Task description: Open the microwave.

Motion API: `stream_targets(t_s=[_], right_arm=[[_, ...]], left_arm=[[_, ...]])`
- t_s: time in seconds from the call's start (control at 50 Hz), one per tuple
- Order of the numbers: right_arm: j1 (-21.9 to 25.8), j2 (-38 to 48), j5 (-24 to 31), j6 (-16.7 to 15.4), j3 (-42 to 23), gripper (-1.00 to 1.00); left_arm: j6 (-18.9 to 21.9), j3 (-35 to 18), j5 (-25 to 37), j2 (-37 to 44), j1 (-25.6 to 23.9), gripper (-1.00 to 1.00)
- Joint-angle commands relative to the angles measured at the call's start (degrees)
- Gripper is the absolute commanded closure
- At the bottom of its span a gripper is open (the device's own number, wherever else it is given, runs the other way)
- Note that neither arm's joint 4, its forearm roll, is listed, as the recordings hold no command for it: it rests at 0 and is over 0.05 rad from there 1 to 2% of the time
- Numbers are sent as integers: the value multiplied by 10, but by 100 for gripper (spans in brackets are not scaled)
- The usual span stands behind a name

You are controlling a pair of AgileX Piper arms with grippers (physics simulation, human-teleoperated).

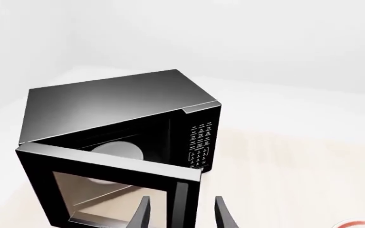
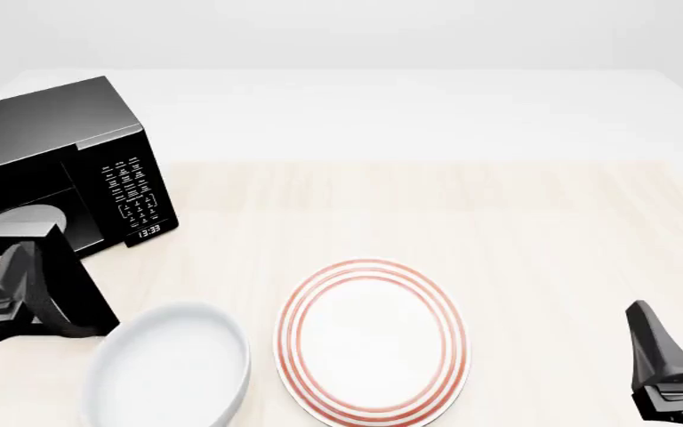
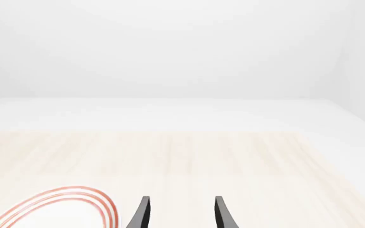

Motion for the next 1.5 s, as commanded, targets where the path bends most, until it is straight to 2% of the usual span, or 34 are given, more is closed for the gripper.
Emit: stream_targets(t_s=[0.02,0.04,0.1,0.2,0.34,0.38,0.54,0.72,0.76,0.78,0.82,0.96,1.16,1.34,1.38,1.42,1.5], right_arm=[[0,0,0,0,0,-100],[0,0,0,0,0,-100],[0,0,0,0,0,-100],[0,0,0,0,0,-100],[0,0,0,0,0,-100],[0,0,0,0,0,-100],[0,0,0,0,0,-100],[0,0,0,0,0,-100],[0,0,0,0,0,-100],[0,0,0,0,0,-100],[0,0,0,0,0,-100],[0,0,0,0,0,-100],[0,0,0,0,0,-100],[0,0,0,0,0,-100],[0,0,0,0,0,-100],[0,0,0,0,0,-100],[0,0,0,0,0,-100]], left_arm=[[13,-19,47,-46,-2,-100],[15,-37,69,-51,-2,-100],[15,-31,65,-55,2,-100],[24,-65,106,-66,4,-100],[30,-75,108,-62,5,-100],[41,-101,119,-52,2,-100],[51,-135,127,-25,3,-100],[80,-183,151,13,0,-100],[65,-192,151,25,-9,-100],[95,-195,151,36,-6,-100],[86,-202,151,46,-7,-100],[100,-246,181,71,-7,-100],[69,-293,207,107,-10,-100],[66,-351,245,163,-6,-100],[75,-345,239,175,-8,-100],[64,-346,242,176,-2,-100],[67,-358,259,192,-3,-100]])
